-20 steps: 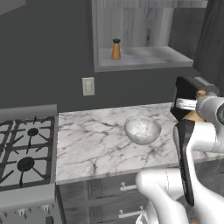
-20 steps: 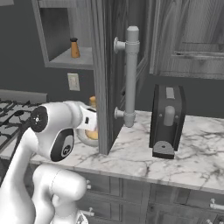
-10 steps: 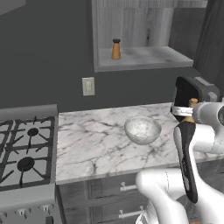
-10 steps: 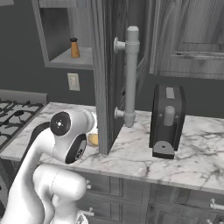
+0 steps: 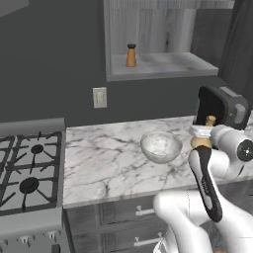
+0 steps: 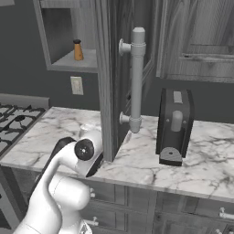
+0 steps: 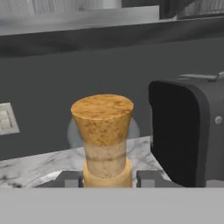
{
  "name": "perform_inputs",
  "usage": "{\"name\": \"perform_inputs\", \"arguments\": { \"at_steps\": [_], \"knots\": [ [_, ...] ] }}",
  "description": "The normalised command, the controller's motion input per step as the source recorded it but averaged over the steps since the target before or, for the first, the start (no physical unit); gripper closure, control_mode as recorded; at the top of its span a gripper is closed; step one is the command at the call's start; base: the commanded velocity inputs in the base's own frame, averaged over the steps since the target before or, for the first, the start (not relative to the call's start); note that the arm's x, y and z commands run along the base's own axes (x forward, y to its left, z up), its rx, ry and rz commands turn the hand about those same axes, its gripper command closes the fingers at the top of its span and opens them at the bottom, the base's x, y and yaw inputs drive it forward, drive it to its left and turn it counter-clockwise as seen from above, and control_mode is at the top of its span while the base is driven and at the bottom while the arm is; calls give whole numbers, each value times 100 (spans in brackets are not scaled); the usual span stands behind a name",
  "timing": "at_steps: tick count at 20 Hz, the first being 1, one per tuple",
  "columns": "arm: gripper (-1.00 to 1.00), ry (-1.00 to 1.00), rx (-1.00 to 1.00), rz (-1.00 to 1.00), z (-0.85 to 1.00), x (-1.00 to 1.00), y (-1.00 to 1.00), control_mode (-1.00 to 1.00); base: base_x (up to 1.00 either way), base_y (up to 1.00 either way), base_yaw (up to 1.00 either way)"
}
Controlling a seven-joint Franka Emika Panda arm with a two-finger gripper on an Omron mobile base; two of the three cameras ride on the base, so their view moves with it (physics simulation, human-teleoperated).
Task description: Retrieve the bottle and the shaker from the cabinet and place them next to the mixing bowl on the counter. Then add garlic from the fridge to the mixing bowl.
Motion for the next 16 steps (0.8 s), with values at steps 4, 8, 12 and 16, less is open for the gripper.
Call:
{"name": "perform_inputs", "arguments": {
  "at_steps": [4, 8, 12, 16],
  "knots": [
    [100, -1, 0, 0, -14, 20, -69, -100, 0, 0, 0],
    [100, 1, 0, 0, 0, 7, -70, -100, 0, 0, 0],
    [100, 13, 1, 5, 0, 23, -32, -100, 0, 0, 0],
    [100, 14, 1, 13, -5, 37, -2, -100, 0, 0, 0]
  ]
}}
